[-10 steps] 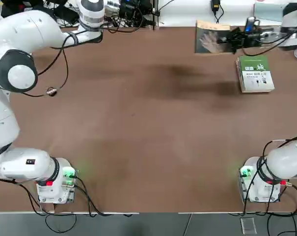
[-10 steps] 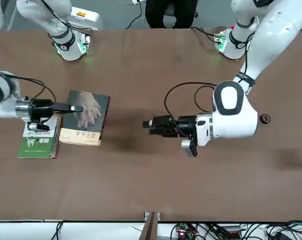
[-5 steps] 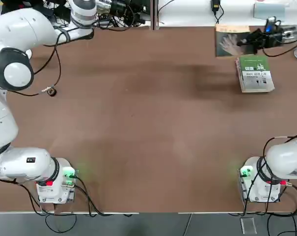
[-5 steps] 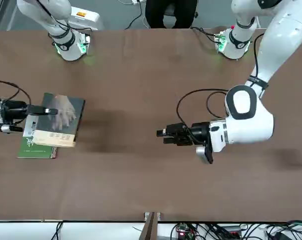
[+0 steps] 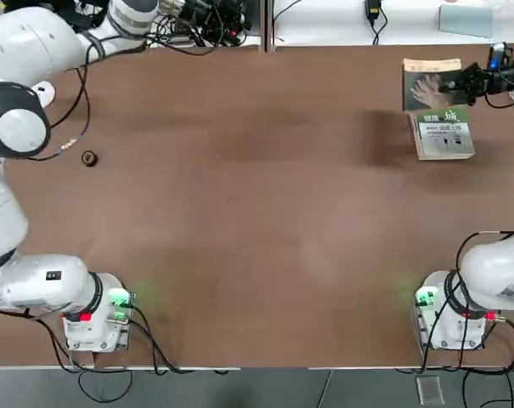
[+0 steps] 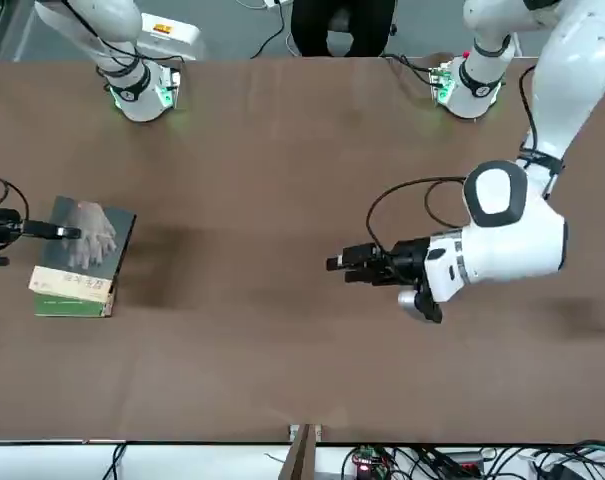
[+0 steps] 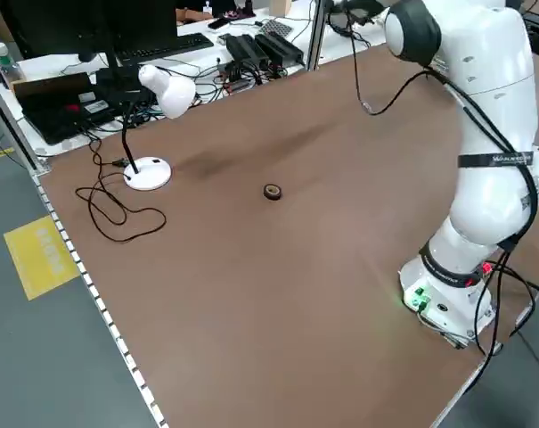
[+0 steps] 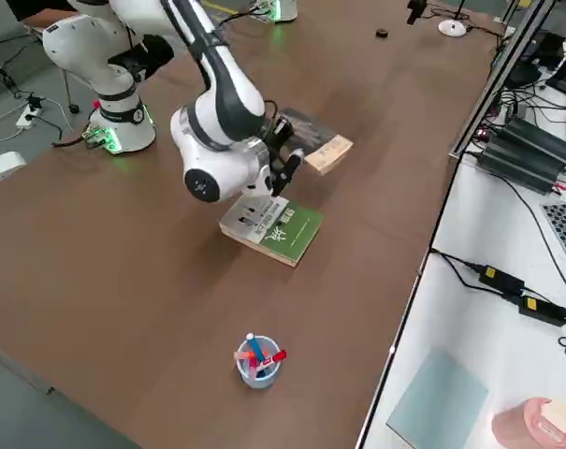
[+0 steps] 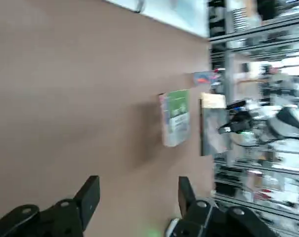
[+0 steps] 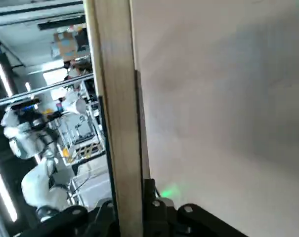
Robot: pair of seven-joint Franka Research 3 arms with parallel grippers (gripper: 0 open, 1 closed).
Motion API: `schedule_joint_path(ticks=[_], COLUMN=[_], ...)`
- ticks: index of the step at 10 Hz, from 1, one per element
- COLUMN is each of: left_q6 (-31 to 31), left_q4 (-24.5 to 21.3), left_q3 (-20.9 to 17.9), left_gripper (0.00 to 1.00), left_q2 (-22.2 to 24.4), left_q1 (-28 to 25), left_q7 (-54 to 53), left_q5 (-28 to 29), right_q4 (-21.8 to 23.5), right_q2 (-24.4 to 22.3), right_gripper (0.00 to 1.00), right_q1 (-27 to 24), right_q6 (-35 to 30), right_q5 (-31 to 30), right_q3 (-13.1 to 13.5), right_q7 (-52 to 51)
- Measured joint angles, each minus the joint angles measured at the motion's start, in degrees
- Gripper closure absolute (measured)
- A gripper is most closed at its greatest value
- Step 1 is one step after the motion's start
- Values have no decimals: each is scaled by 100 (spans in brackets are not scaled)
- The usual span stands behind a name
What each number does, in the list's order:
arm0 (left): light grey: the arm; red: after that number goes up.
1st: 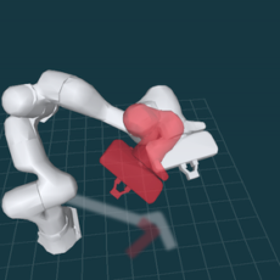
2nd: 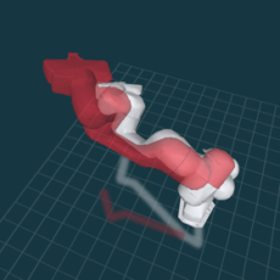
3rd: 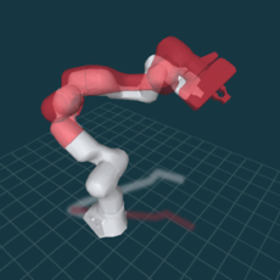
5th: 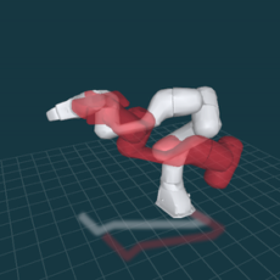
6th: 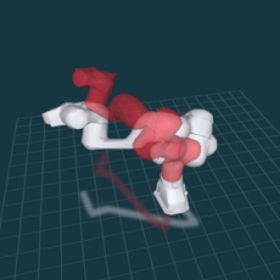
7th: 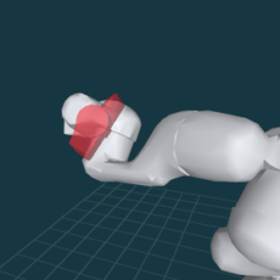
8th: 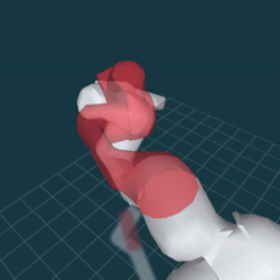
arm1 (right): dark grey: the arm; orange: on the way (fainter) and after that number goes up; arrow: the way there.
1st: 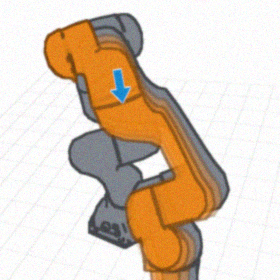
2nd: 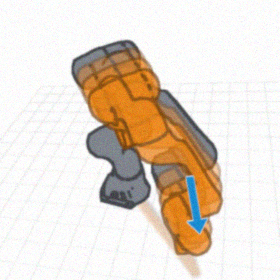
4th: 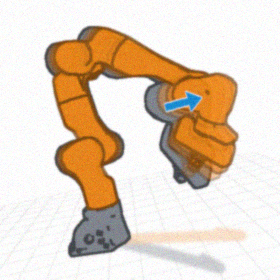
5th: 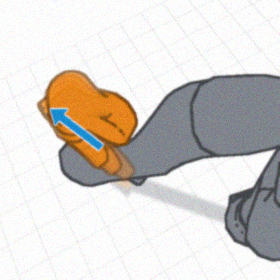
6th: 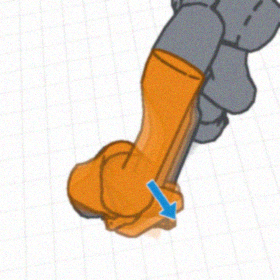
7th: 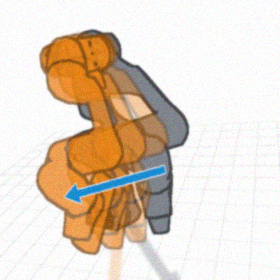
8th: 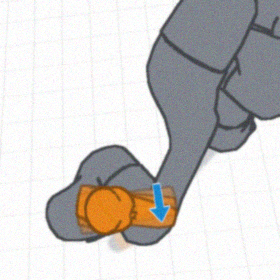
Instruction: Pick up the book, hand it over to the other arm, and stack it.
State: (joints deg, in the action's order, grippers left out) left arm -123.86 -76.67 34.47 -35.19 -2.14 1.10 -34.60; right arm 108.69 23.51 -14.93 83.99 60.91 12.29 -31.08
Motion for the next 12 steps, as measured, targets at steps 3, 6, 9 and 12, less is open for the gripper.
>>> schedule_joint_path(ticks=[3, 6, 9, 12], left_q6=[216, 529, 817, 937], left_q4=[3, 2, 1, 4], left_q3=[12, -7, -33, -36], left_gripper=[23, 21, 12, 0], left_q2=[379, 520, 521, 597], left_q1=[0, -3, -9, -51], left_q7=[593, 662, 662, 663], left_q5=[1555, 2775, 3308, 3866], right_q4=[-378, -993, -1633, -1920], right_q2=[332, 640, 960, 1231], right_gripper=[84, 84, 84, 84], right_q1=[-163, -259, -293, -315], right_q6=[-11, -254, -618, -701], right_q5=[-545, -929, -1300, -1421], right_q3=[101, 109, 110, 110], right_q7=[-10, -124, -345, -593])
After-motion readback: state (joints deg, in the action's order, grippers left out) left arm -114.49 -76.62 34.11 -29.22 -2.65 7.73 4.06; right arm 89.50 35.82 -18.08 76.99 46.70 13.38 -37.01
